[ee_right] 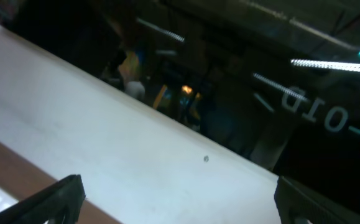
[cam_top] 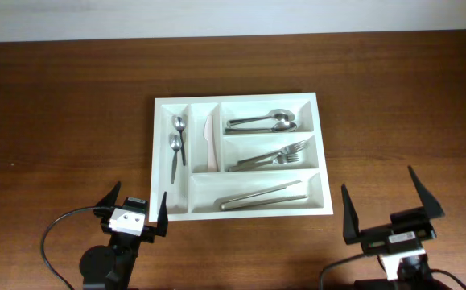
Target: Pack container
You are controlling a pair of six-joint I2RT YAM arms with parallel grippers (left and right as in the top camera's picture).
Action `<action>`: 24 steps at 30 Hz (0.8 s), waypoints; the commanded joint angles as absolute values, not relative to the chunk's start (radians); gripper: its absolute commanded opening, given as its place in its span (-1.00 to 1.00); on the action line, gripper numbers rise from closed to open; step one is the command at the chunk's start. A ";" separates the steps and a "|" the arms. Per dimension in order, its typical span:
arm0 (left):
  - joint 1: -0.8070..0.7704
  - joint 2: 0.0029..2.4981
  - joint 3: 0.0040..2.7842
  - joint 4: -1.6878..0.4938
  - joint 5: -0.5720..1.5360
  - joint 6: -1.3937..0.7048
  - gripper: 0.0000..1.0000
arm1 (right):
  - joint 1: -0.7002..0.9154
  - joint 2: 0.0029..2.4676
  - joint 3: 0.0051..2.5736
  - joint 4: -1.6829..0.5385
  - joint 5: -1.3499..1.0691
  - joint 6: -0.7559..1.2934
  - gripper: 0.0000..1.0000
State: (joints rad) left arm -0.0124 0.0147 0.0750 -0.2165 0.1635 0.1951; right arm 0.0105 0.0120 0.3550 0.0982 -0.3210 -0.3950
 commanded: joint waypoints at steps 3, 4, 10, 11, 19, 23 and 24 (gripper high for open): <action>-0.008 0.005 0.067 -0.213 0.156 0.212 0.98 | 0.021 0.004 0.212 0.234 -0.217 -0.357 0.98; -0.008 0.005 0.067 -0.213 0.156 0.212 0.98 | 0.021 0.004 0.186 0.267 -0.189 -0.332 0.98; -0.008 0.005 0.067 -0.213 0.156 0.211 0.98 | 0.021 0.003 0.060 0.397 -0.096 -0.273 0.98; -0.008 0.005 0.067 -0.213 0.156 0.212 0.98 | 0.021 0.003 0.047 0.402 -0.078 -0.230 0.98; -0.008 0.005 0.067 -0.213 0.156 0.212 0.98 | 0.020 0.003 0.006 0.326 0.034 0.020 0.98; -0.008 0.005 0.067 -0.213 0.156 0.211 0.98 | 0.019 0.003 0.006 0.234 0.039 0.020 0.98; -0.008 0.005 0.067 -0.213 0.156 0.211 0.98 | 0.020 0.003 0.006 0.202 0.038 0.020 0.98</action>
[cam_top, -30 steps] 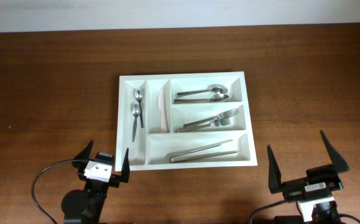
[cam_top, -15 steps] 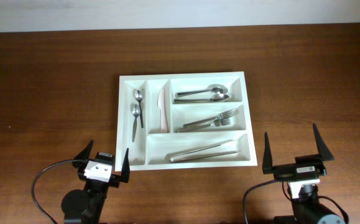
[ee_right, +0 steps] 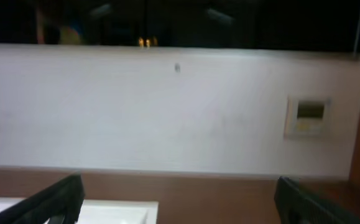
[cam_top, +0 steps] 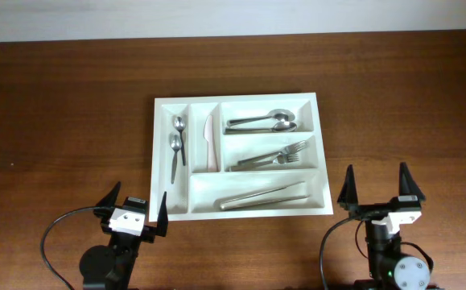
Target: Pack container
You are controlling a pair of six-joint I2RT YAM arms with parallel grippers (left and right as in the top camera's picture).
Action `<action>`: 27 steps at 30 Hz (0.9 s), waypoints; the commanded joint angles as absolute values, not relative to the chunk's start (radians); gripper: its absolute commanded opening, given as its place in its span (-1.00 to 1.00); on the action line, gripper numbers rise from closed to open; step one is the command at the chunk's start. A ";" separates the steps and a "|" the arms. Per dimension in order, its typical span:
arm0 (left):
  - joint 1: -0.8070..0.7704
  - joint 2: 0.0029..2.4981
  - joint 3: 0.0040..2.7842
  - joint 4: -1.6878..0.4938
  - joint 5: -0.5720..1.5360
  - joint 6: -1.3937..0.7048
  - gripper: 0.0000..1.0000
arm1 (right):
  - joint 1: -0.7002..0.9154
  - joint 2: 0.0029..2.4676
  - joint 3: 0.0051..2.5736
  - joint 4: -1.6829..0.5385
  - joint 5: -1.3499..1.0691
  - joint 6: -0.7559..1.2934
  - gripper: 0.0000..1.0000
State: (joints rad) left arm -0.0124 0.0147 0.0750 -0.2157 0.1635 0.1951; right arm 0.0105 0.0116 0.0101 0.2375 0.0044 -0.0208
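Observation:
A white cutlery tray [cam_top: 157, 153] lies mid-table. It holds two small spoons [cam_top: 175, 143], a white knife [cam_top: 211, 142], two large spoons [cam_top: 261, 122], forks [cam_top: 274, 155] and tongs [cam_top: 263, 196], each in its own compartment. My left gripper [cam_top: 135, 208] stands open near the tray's front left corner, holding nothing. My right gripper [cam_top: 375, 188] stands open by the front right corner, also with nothing in it; in the right wrist view its fingertips [ee_right: 61, 196] frame the tray corner [ee_right: 130, 211] and the far wall.
The brown wooden table [cam_top: 63, 121] runs out on every side of the tray. A white wall [ee_right: 167, 112] with a small switch plate [ee_right: 309, 115] stands beyond the far edge. Black cables [cam_top: 51, 234] trail from both arm bases at the front.
My right arm has swung left and turned level: its wrist camera, tilted at the wall and dark ceiling before, now faces straight across the table. The left arm and cutlery have not moved.

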 commanded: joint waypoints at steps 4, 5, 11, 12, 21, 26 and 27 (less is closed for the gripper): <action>-0.008 0.005 0.067 -0.213 0.157 0.212 0.99 | 0.019 0.003 0.006 0.068 0.035 0.020 0.98; -0.008 0.005 0.067 -0.213 0.156 0.212 0.99 | 0.020 0.003 0.006 0.036 0.035 0.020 0.98; -0.008 0.005 0.067 -0.213 0.156 0.212 0.98 | 0.019 0.003 0.006 -0.082 0.036 -0.002 0.98; -0.008 0.005 0.067 -0.213 0.156 0.212 0.98 | 0.020 0.003 0.006 -0.082 0.035 -0.010 0.99; -0.008 0.005 0.067 -0.213 0.156 0.212 0.98 | 0.019 0.003 0.006 -0.080 0.035 -0.010 0.98; -0.008 0.005 0.067 -0.213 0.156 0.212 0.98 | 0.020 0.004 0.006 -0.080 0.035 -0.010 0.98; -0.008 0.005 0.067 -0.213 0.156 0.212 0.98 | 0.020 0.004 0.006 -0.080 0.035 -0.010 0.98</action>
